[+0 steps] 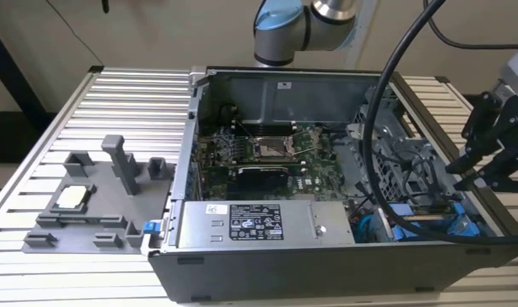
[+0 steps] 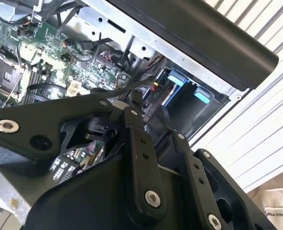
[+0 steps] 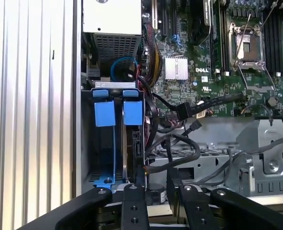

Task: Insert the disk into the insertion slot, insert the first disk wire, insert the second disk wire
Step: 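Insert the second disk wire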

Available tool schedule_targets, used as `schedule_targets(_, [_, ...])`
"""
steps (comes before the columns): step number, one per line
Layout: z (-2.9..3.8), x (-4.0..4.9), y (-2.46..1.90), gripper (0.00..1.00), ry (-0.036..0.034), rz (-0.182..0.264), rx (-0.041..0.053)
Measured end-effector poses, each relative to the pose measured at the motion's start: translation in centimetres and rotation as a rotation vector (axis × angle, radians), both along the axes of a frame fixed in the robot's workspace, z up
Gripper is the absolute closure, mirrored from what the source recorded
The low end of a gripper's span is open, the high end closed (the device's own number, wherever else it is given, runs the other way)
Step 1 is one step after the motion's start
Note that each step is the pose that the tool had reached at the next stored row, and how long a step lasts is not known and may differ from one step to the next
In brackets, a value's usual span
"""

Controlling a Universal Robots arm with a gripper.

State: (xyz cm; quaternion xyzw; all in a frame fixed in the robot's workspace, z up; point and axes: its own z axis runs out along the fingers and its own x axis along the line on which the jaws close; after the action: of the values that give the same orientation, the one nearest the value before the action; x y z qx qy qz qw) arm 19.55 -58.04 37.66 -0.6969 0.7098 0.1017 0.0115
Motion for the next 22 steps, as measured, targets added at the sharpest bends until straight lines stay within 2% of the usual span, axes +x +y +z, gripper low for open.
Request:
schedule_targets(4, [0.00,0.00,0.00,0.67,0.0000,0.000,0.0073])
schedule_targets(7, [0.11,0.00,0.00,0.67,0.0001,0.000,0.0078])
schedule_targets(11, [1.23,0.00,0.00,0.67,0.0003,0.000,0.0074])
schedule_targets(14, [1.87,0.00,0.06,0.67,0.0003,0.000,0.0003])
schedule_targets(16, [2.20,0.00,0.15,0.67,0.0004,0.000,-0.0109])
schedule_targets(17, [2.22,0.00,0.29,0.67,0.0002,0.000,-0.0244])
schedule_targets(20, [2.22,0.00,0.82,0.67,-0.0015,0.000,-0.0795])
schedule_targets(21, [2.22,-0.01,0.90,0.67,-0.0019,0.000,-0.0907])
schedule_targets(22, [2.22,-0.01,0.90,0.67,-0.0019,0.000,-0.0911])
